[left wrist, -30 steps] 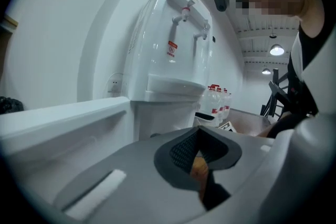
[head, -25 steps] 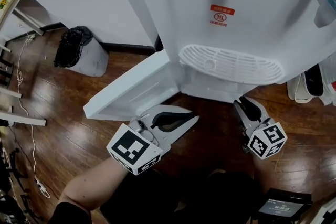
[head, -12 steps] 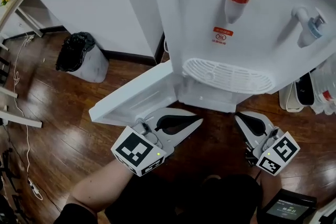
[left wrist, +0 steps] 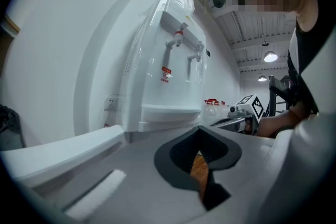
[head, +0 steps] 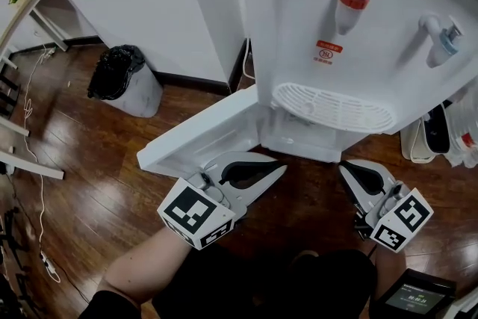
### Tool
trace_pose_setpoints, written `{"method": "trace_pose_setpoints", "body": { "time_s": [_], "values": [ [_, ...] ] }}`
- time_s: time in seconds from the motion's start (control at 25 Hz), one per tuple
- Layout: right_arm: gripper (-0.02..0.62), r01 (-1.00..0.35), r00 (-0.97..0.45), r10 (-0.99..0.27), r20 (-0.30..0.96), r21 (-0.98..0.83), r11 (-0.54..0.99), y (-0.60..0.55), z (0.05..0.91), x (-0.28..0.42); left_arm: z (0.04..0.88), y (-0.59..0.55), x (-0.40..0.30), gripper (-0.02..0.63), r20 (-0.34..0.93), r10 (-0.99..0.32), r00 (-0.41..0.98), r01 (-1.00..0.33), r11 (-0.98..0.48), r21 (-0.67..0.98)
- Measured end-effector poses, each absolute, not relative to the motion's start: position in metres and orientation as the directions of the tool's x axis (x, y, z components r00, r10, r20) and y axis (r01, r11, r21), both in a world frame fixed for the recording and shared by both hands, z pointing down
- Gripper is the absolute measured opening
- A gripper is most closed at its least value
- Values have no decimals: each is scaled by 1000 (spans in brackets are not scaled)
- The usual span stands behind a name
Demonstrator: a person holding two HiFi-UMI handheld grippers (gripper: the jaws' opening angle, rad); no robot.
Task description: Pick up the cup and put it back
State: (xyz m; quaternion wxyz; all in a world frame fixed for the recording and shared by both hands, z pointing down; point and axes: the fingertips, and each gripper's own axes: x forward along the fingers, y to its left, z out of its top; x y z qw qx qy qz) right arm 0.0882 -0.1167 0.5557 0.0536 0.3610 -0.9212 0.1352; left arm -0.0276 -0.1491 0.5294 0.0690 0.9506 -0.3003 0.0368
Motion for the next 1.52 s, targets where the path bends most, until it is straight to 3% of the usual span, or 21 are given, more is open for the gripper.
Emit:
{"method": "trace_pose_setpoints", "body": {
  "time_s": [1.12, 1.28, 1.52],
  "values": [
    [2, -679, -731, -656, 187, -111, 726, -135, 518, 71, 498, -155, -51, 319, 43, -585, 810, -586, -802, 118],
    [2, -678, -735, -657, 170, -137, 722, -137, 515, 67, 489, -157, -49, 319, 16, -581, 814, -577, -804, 145],
    [2, -688, -725, -669, 163, -216, 693, -150, 487, 72, 469, -171, -64, 319, 82, -652, 754, -656, -743, 131]
  ]
}}
